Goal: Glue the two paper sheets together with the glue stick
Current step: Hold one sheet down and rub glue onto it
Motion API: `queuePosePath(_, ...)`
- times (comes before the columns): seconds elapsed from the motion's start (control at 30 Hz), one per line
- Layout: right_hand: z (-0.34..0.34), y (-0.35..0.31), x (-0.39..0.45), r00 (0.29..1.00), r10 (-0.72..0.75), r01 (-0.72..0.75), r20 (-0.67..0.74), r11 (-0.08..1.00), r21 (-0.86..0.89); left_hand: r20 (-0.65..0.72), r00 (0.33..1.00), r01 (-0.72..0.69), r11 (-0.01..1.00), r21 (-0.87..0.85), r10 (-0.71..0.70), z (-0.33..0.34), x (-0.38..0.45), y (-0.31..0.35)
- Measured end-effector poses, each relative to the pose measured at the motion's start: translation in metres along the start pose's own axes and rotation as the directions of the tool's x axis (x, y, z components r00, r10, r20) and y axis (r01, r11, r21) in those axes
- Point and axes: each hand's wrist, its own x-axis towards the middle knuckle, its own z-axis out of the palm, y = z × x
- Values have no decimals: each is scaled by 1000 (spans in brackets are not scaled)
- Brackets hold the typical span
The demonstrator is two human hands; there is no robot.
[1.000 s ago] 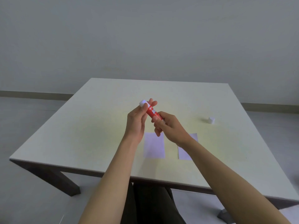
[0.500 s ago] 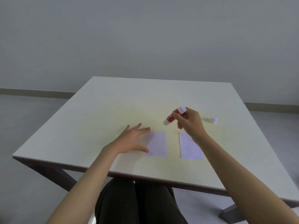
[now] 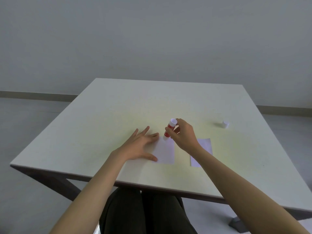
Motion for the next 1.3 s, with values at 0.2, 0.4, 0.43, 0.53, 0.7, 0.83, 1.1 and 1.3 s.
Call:
queuePosePath(0.2, 4, -4, 2, 1000, 4, -4, 9, 998, 57, -7, 1000, 8, 1000, 21, -8, 2, 0, -5)
queuePosePath(0.4, 16, -8, 4, 999, -13, 12, 42, 1000, 9, -13, 1000, -4, 998, 56, 5, 2, 1, -5)
queuePosePath(0.43, 18, -8, 5, 999, -10, 10, 46, 1000, 4, -13, 1000, -11, 998, 64, 12, 1, 1, -4)
queuePosePath(0.53, 21, -5, 5, 998, -9, 10, 55, 1000, -15, -9, 999, -30, 995, 98, 31, -1, 1, -2)
queuePosePath(0.7, 21, -7, 10, 997, -62, 67, 52, 993, -95, 19, 1000, -25, 973, 231, 22, -4, 2, -1)
queuePosePath(0.83, 15, -3, 11, 996, -85, 89, 33, 985, -147, 38, 999, -15, 959, 283, 5, -6, 2, 0)
queuePosePath(1.1, -4, 9, 8, 999, -30, 34, 27, 984, -174, 41, 999, -23, 970, 242, 14, -5, 2, -3)
queuePosePath(1.3, -33, 10, 13, 975, 125, -138, -186, 989, -60, 37, 999, -17, 975, 220, 10, -2, 3, -6)
